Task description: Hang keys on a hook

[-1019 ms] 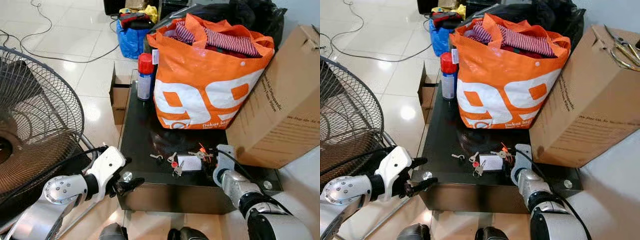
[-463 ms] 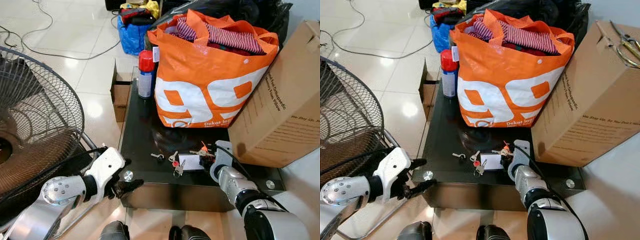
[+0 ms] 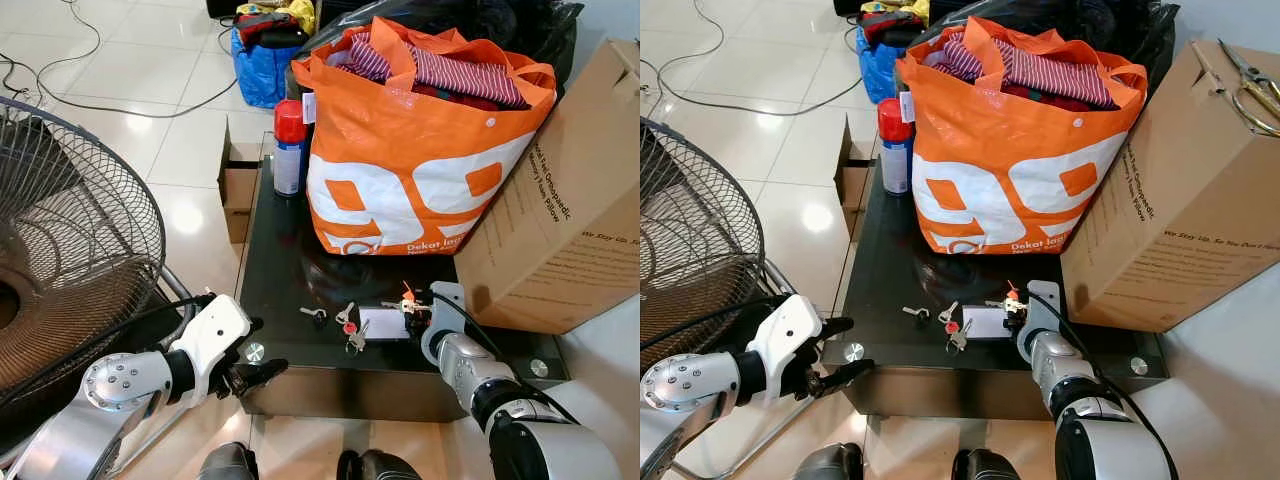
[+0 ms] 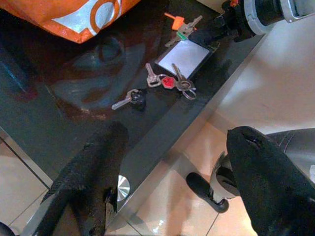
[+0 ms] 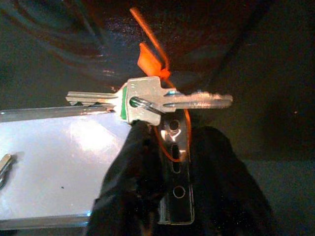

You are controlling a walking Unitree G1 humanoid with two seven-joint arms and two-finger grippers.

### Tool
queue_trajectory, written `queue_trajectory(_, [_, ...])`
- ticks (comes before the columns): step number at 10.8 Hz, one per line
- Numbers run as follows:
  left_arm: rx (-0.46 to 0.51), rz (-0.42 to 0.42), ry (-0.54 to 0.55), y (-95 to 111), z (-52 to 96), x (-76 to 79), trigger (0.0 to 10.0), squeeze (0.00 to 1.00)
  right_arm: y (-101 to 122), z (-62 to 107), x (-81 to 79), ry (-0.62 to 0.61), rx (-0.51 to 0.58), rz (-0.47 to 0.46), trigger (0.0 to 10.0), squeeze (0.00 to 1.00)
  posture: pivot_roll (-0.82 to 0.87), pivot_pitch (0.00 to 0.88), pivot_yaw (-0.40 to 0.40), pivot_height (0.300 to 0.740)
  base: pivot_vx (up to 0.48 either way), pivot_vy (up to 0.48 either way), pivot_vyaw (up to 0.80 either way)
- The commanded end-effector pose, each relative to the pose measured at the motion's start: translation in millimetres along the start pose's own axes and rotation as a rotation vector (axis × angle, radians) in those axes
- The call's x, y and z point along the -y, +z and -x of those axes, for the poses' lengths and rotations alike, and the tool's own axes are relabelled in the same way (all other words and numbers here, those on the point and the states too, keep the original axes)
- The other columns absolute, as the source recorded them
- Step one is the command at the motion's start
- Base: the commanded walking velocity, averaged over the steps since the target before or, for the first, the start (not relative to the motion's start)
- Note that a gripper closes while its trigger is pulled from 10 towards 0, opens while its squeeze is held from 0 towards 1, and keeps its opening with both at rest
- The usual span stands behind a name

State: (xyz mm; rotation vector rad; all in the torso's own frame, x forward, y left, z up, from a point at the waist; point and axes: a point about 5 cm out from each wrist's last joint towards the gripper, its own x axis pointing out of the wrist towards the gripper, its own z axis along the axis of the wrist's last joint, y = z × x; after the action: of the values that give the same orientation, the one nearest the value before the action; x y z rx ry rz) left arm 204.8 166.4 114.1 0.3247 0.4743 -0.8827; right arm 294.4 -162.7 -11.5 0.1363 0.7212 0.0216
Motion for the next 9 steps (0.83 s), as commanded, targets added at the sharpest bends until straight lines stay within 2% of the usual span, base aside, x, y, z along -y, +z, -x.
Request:
queue_trajectory(1, [0.007, -0.003, -0.008, 2, -0.2, 2.1, 10.0, 0.0, -15, 1.4, 2.7, -0.006, -0.058, -0.001, 0.0, 0.0, 0.11, 0.16, -0.1, 0.74, 0.0, 0.0, 0.0])
queue_trajectory(3, [0.007, -0.003, -0.004, 2, -0.5, 1.4, 10.0, 0.0, -14, 1.3, 2.4, -0.004, -0.053, 0.006, 0.0, 0.0, 0.11, 0.153, -0.104, 0.74, 0.0, 0.0, 0.0])
queue_trajectory(6, [0.024, -0.008, 0.01, 2, -6.5, -2.5, 10.0, 0.0, -4, 1.5, 8.0, -0.001, -0.015, 0.026, 0.0, 0.0, 0.09, 0.094, -0.12, 0.74, 0.0, 0.0, 0.0])
queue_trajectory(8, [0.062, -0.022, 0.049, 5, -11.6, -10.8, 10.0, 0.0, 17, 3.6, 16.8, 0.032, 0.077, 0.093, 0.0, 0.0, 0.06, 0.001, -0.132, 0.74, 0.0, 0.0, 0.0])
queue_trajectory(9, [0.103, -0.025, 0.112, 8, -14.7, -16.6, 10.0, 0.0, 32, 9.0, 24.2, 0.056, 0.171, 0.185, 0.0, 0.0, 0.04, 0.0, -0.132, 0.74, 0.0, 0.0, 0.0])
